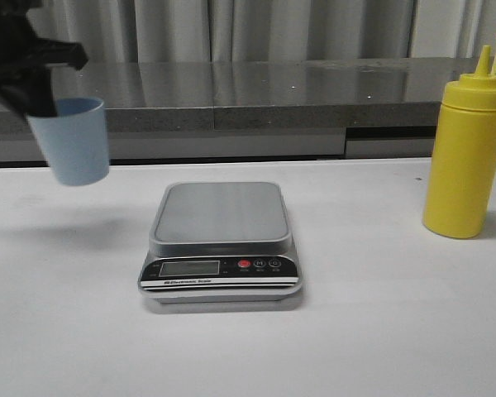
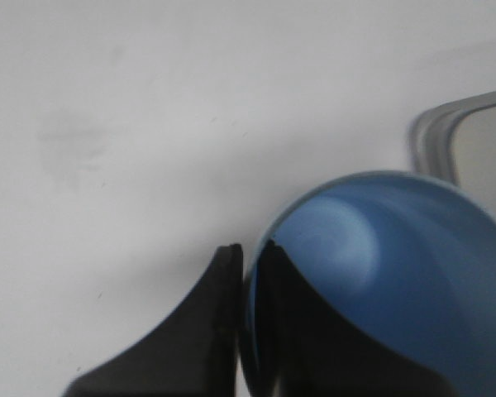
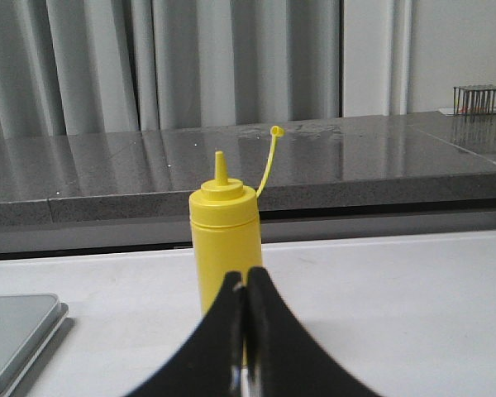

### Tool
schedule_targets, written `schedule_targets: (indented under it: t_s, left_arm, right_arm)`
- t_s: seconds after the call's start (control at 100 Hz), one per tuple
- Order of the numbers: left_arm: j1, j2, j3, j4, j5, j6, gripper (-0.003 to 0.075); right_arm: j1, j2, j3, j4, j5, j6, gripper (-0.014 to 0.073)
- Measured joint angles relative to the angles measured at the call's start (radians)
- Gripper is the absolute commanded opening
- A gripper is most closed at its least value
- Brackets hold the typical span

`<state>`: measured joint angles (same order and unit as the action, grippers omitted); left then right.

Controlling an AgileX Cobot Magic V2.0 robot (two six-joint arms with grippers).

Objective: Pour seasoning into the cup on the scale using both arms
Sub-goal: 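Carry the cup with the left gripper and set it on the scale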

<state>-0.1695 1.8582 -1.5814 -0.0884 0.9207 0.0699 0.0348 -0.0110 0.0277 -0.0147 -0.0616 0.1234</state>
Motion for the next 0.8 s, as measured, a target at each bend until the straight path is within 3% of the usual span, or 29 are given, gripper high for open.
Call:
schedule_targets:
  t_s: [0.19,0.51,0.8]
  left_arm:
    - [-0.115,0.0,-0.115,0.001,0.034,0.008,-0.002]
    - [-0.281,0.079,-0.131,0.002,0.019,0.008,-0.002]
    - [-0.322,0.168,-0.133,0.002,-0.017,0.009,-0.002]
  right_arm:
    - [0.0,0.0,0.0,0.0,0.0,0.0,-0.0067]
    - [0.0,0.0,0.0,0.0,0.0,0.0,-0.0067]
    - [0.0,0.0,0.0,0.0,0.0,0.0,-0.0067]
